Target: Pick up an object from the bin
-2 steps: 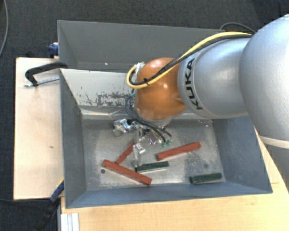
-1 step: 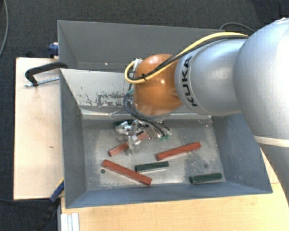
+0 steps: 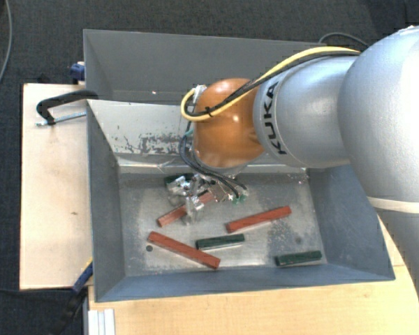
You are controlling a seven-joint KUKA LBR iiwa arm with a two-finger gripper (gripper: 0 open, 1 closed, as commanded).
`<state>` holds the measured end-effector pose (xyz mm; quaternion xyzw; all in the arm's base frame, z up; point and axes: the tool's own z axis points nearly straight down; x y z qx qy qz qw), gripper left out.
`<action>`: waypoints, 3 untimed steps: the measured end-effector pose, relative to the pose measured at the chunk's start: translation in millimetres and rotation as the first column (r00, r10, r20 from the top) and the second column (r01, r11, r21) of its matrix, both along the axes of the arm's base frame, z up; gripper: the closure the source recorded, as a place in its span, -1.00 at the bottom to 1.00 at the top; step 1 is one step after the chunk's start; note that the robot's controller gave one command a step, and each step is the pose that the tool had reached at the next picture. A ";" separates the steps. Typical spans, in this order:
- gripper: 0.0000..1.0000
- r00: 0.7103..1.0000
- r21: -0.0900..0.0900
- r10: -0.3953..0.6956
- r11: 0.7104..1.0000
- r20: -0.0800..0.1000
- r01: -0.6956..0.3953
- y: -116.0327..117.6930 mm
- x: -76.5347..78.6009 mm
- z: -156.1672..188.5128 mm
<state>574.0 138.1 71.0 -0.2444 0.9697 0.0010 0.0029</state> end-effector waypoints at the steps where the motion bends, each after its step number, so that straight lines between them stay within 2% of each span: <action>1: 1.00 1.000 0.000 0.000 1.000 0.000 0.000 0.1 0.0 0.8; 3: 1.00 1.000 -0.001 -0.001 1.000 -0.005 0.001 0.4 -1.0 15.2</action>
Offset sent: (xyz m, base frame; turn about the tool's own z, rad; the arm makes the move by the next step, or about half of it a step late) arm 0.0000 -0.0001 0.0212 0.0000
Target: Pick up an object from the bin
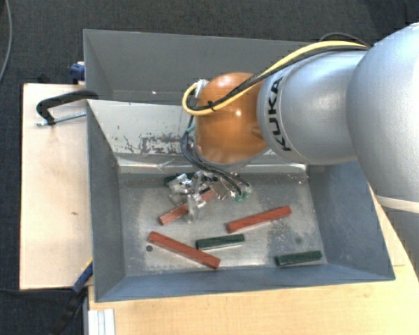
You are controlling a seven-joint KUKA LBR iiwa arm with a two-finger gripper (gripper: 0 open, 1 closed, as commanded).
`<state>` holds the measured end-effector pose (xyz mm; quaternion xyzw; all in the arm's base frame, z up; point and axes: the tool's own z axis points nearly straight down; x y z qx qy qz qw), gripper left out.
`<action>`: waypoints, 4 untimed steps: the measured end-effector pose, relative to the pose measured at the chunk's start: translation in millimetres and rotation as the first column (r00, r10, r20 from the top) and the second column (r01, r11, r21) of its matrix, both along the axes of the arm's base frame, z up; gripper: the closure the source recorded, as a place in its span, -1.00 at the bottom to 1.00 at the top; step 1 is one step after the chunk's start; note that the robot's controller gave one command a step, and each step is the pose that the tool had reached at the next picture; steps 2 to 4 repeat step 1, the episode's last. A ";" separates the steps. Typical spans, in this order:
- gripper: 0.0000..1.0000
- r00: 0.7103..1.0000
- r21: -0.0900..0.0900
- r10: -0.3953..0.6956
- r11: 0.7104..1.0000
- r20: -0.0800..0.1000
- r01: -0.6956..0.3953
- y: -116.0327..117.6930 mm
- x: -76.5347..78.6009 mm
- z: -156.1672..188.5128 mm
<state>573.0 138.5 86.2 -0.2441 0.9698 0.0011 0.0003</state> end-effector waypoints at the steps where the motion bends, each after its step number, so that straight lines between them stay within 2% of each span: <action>1: 1.00 1.000 -0.001 0.000 1.000 -0.002 0.000 0.2 -0.7 21.4; 4: 1.00 1.000 -0.001 0.000 1.000 -0.002 0.000 0.2 -0.7 21.4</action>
Offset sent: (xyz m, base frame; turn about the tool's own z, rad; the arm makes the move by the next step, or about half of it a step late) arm -0.0001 0.0000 0.0292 0.0000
